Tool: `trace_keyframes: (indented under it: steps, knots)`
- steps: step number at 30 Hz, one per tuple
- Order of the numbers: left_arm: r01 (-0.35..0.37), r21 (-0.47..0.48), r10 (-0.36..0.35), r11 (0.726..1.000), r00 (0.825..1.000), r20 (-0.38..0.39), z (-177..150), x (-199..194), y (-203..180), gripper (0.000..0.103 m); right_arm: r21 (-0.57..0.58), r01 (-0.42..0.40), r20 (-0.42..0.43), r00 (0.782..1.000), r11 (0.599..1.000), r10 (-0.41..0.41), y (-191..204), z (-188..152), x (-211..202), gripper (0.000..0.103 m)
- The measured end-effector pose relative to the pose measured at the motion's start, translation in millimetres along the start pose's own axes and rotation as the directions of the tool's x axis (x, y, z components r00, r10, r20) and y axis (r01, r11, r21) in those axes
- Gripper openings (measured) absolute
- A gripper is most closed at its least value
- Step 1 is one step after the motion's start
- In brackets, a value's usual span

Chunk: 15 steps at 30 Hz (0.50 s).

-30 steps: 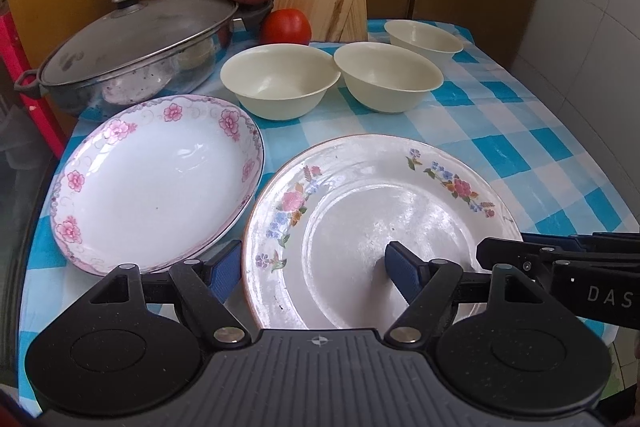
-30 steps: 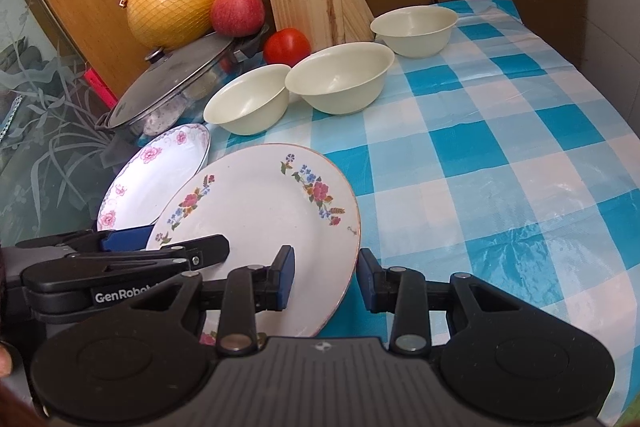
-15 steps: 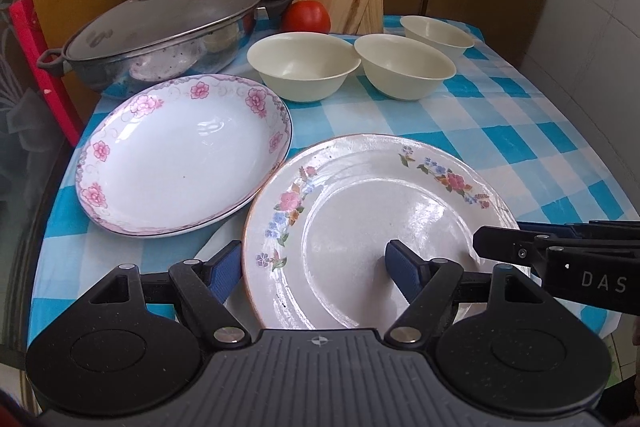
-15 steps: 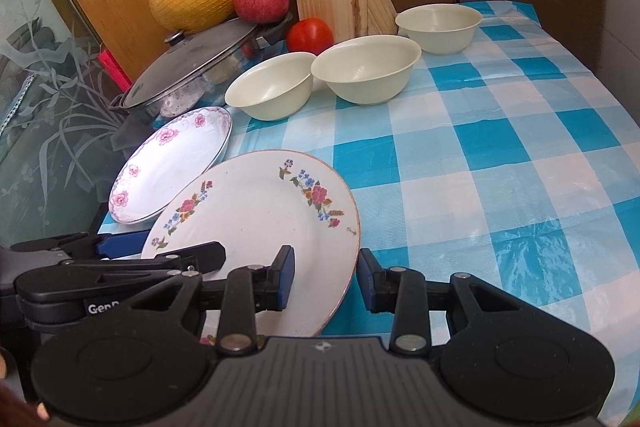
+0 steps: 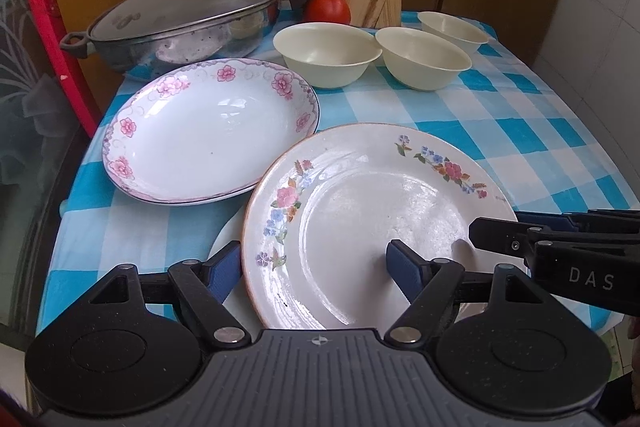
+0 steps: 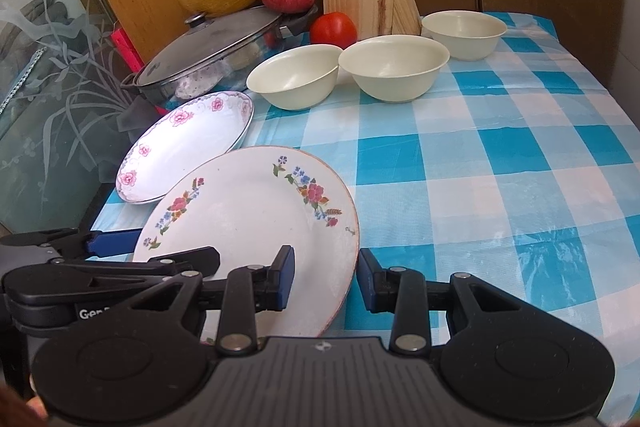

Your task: Organize plates and bowls

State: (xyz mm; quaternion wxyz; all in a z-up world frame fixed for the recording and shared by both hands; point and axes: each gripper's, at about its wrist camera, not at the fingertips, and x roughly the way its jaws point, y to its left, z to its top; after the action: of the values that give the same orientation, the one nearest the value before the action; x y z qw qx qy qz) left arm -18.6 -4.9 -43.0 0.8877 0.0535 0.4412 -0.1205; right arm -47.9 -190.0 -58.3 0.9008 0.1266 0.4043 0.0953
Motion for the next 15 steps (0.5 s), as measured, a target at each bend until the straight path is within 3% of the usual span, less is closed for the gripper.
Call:
trace_keyframes:
  steps: [15]
  knots:
    - [-0.020, -0.006, 0.020, 1.000, 1.000, 0.002, -3.9, -2.8, 4.0, 0.082, -0.068, 0.027, 0.006, 1.000, 0.997, -0.026, 13.9, -3.6, 4.5, 0.033]
